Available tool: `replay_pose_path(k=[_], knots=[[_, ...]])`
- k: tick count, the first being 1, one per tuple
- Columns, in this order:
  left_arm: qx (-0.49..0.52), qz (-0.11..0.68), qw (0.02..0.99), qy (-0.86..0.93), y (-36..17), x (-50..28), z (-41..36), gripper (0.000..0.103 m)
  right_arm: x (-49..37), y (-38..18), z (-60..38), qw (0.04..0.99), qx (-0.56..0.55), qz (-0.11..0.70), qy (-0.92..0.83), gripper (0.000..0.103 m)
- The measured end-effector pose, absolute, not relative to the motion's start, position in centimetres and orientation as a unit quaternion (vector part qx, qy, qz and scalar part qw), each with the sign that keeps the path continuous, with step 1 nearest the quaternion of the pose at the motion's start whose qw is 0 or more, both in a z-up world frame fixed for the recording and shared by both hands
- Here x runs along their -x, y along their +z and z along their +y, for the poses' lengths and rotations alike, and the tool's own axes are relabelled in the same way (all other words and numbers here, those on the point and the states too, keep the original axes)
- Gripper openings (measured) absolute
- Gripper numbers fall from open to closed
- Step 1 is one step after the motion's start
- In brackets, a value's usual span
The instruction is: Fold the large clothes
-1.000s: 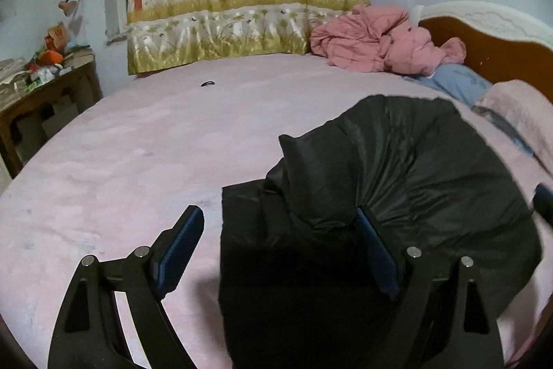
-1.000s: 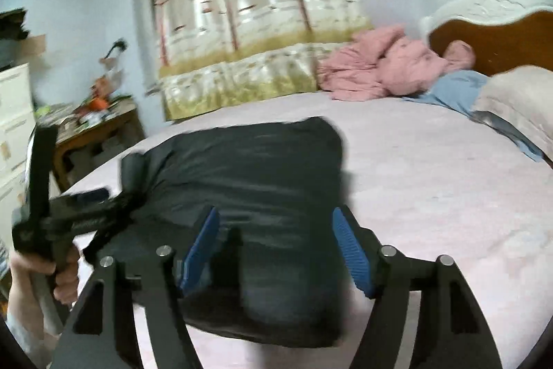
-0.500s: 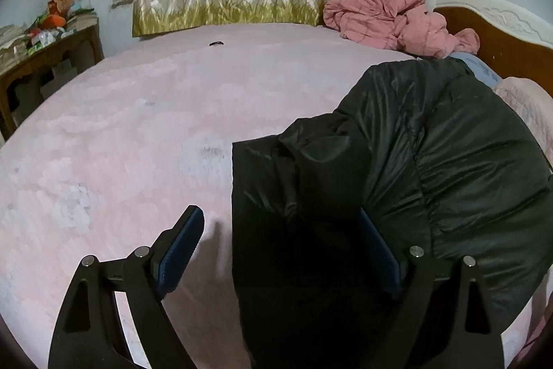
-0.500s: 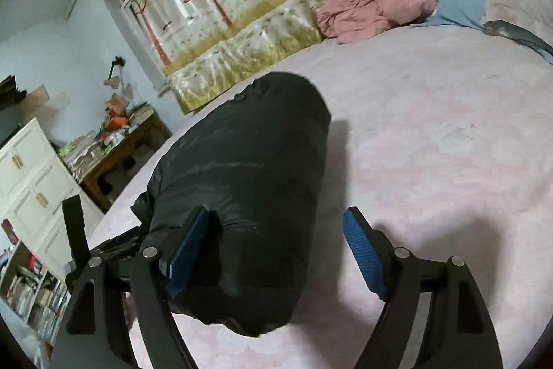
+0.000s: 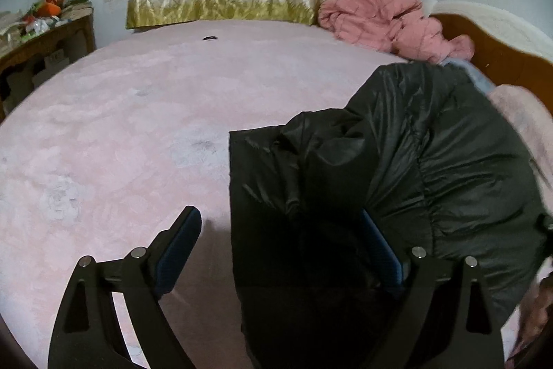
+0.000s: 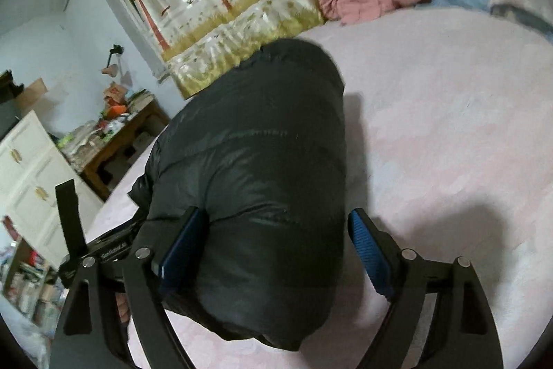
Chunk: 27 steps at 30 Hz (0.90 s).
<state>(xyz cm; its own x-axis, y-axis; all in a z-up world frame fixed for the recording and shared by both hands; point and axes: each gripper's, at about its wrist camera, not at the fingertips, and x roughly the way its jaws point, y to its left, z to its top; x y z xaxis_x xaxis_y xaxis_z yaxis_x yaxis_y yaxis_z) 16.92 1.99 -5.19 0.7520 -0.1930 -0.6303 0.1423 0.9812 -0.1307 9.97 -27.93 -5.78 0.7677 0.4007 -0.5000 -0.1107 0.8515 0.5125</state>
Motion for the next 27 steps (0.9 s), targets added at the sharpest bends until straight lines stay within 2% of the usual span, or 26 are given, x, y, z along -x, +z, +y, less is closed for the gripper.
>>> replay_pose_path(k=[2,5,7,9,17,25,27], knots=[[0.083,0.327,0.932,-0.130,-4.7,-16.9,3.0,0.090,-10.0,-6.1,-27.8,0.911,-0.233,0.310,0.140,0.072],[0.151,0.268,0.937,-0.164,-3.4,-15.4,4.9,0.097,-9.9,-5.6,-27.3,0.920,-0.213,0.302,0.132,0.065],[0.155,0.224,0.945,-0.180,-2.1,-13.8,5.3,0.103,-9.7,-5.1,-26.6,0.929,-0.188,0.293,0.127,0.064],[0.125,0.216,0.952,-0.178,-1.2,-13.0,4.5,0.103,-9.4,-4.6,-25.9,0.935,-0.166,0.287,0.122,0.063],[0.076,0.299,0.939,-0.151,-2.6,-14.4,1.4,0.103,-8.6,-3.0,-22.5,0.953,-0.068,0.286,0.074,0.063],[0.162,0.389,0.892,-0.160,-5.8,-16.2,2.9,0.103,-8.6,-3.3,-22.4,0.951,-0.066,0.294,0.070,0.066],[0.183,0.410,0.877,-0.169,-6.8,-16.8,3.1,0.103,-8.7,-3.4,-22.3,0.952,-0.063,0.292,0.067,0.070]])
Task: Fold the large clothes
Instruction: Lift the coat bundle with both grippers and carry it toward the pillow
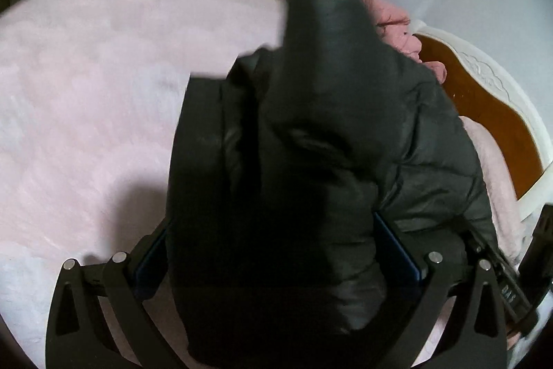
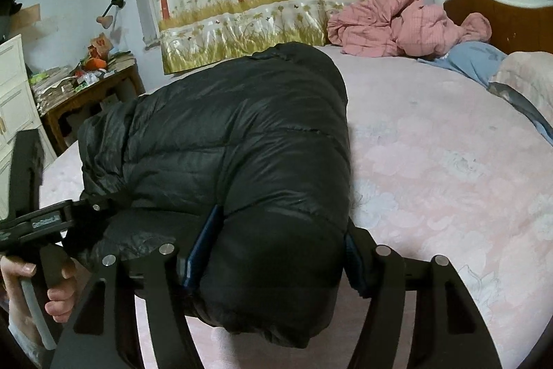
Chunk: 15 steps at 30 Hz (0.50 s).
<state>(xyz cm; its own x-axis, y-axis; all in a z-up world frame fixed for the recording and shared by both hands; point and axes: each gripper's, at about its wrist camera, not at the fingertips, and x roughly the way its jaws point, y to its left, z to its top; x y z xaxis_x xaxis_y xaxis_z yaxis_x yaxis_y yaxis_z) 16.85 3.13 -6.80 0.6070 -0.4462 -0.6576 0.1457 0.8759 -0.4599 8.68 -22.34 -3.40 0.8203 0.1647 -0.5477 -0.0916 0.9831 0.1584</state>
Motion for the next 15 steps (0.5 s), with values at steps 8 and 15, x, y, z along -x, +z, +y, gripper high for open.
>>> replay_pose_path(k=[8,15], knots=[[0.220,0.420,0.851,-0.226,-7.1,-18.2,3.4,0.100,-9.6,-3.9,-24.0,0.943,-0.102,0.304,0.086,0.079],[0.228,0.361,0.859,-0.281,-5.2,-16.6,3.0,0.038,-10.7,-4.9,-25.9,0.927,-0.187,0.297,0.131,0.056]])
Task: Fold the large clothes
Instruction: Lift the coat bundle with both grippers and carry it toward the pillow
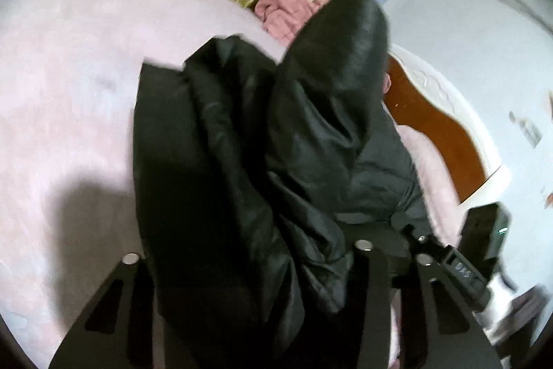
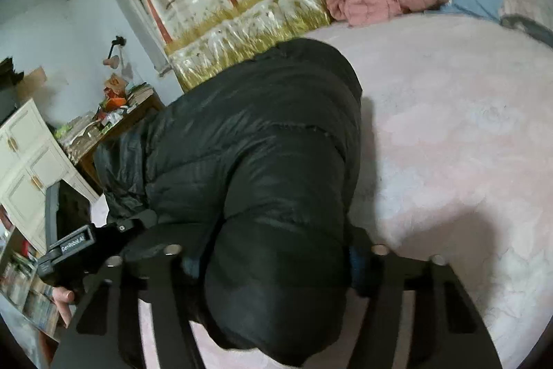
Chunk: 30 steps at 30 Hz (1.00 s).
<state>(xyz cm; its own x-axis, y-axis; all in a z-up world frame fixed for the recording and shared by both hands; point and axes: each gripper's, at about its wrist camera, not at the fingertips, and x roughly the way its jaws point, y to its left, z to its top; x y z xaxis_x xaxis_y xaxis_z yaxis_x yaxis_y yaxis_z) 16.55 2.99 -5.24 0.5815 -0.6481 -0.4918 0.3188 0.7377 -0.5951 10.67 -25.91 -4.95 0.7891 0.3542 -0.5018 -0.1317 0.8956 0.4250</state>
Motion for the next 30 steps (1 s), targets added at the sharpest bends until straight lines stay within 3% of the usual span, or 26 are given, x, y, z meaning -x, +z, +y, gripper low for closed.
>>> replay_pose_path(k=[4,12,24,30], knots=[[0.213,0.327,0.870,-0.300,-2.7,-15.0,2.0,0.035,-9.6,-4.2,-25.6,0.940,-0.166,0.274,0.119,0.047],[0.185,0.265,0.886,-0.334,2.5,-13.3,-1.8,0.036,-5.9,0.9,-27.8,0.966,-0.145,0.194,0.094,0.047],[0.119,0.185,0.890,-0.399,12.7,-17.8,-12.7,0.036,-4.1,8.8,-35.4,0.986,-0.151,0.075,-0.005,0.049],[0.113,0.189,0.871,-0.438,13.1,-22.4,-20.6,0.036,-5.4,10.4,-40.9,0.983,-0.159,0.046,-0.074,0.049]])
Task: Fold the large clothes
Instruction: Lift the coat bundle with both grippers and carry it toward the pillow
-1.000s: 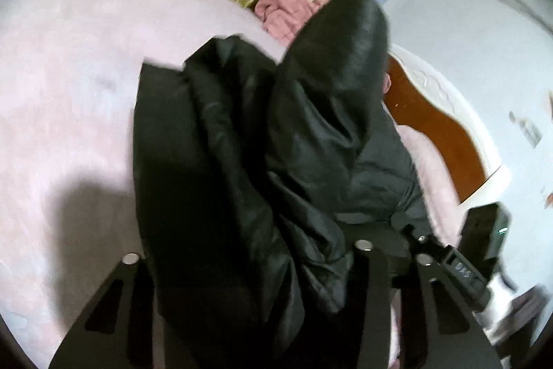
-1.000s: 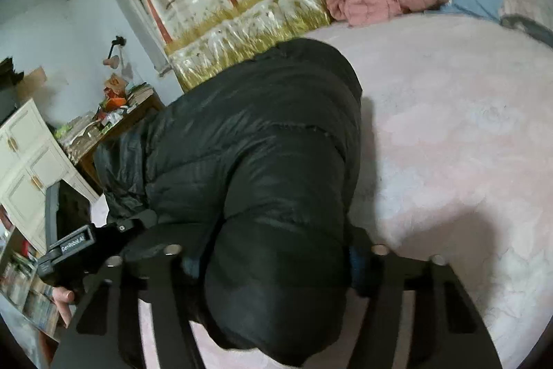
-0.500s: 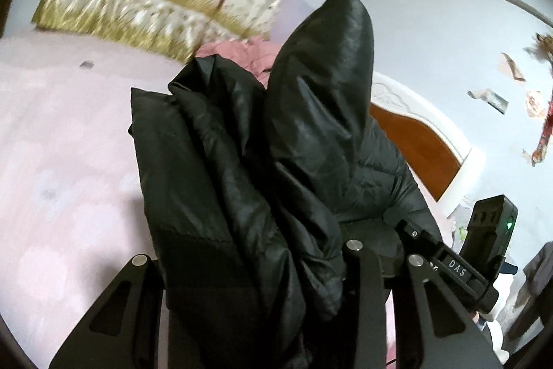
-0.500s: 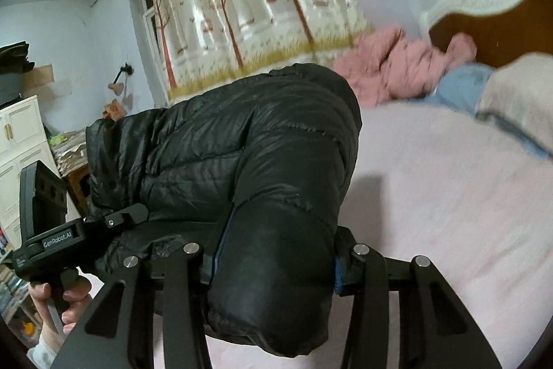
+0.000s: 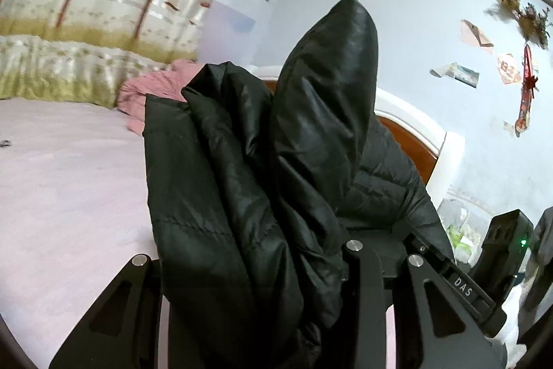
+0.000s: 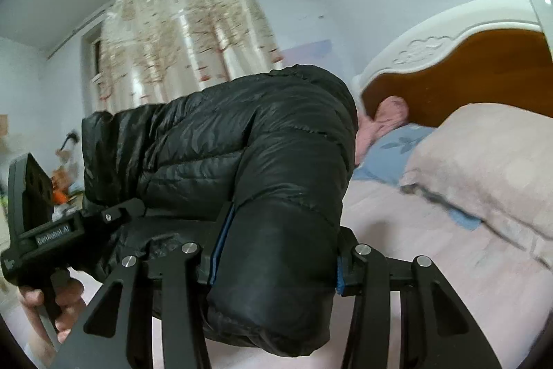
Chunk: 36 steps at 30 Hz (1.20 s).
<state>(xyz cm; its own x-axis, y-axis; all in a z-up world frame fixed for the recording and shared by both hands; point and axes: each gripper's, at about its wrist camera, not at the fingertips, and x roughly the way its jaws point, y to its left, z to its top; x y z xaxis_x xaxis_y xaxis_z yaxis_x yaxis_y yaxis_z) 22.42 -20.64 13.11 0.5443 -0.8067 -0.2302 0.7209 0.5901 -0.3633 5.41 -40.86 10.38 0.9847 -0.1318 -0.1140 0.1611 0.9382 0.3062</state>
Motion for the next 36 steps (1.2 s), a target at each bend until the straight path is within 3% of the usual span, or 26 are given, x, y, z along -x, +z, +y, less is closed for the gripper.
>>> replay_pose_path(k=[7,13,18,21,29,32,33,34,36], knots=[[0.135,0.213,0.865,-0.434,8.4,-29.2,-30.0,0.036,-12.6,11.0,-46.8,0.978,-0.137,0.061,-0.144,0.049],[0.107,0.250,0.853,-0.446,2.9,-34.5,-40.7,0.036,-19.8,8.1,-54.3,0.954,-0.114,0.074,-0.268,0.049],[0.105,0.288,0.842,-0.444,-2.8,-39.8,-46.0,0.036,-25.4,3.3,-61.7,0.942,-0.125,0.140,-0.278,0.048],[0.138,0.356,0.812,-0.442,-5.0,-41.9,-46.3,0.040,-26.7,1.4,-63.8,0.931,-0.142,0.193,-0.277,0.048],[0.112,0.362,0.807,-0.453,-1.2,-34.7,-45.9,0.038,-22.6,3.8,-61.0,0.906,-0.103,0.259,-0.318,0.045],[0.122,0.383,0.788,-0.466,-0.2,-31.4,-45.7,0.038,-19.7,6.6,-58.4,0.888,0.006,0.315,-0.336,0.045],[0.114,0.383,0.787,-0.470,0.2,-30.1,-45.7,0.037,-18.9,7.2,-58.2,0.884,0.011,0.317,-0.344,0.043],[0.098,0.383,0.789,-0.471,0.6,-28.6,-45.9,0.037,-17.1,8.2,-58.3,0.880,-0.004,0.308,-0.362,0.033],[0.074,0.384,0.789,-0.474,1.2,-25.8,-46.5,0.037,-14.2,9.9,-58.2,0.875,-0.037,0.282,-0.391,0.032]])
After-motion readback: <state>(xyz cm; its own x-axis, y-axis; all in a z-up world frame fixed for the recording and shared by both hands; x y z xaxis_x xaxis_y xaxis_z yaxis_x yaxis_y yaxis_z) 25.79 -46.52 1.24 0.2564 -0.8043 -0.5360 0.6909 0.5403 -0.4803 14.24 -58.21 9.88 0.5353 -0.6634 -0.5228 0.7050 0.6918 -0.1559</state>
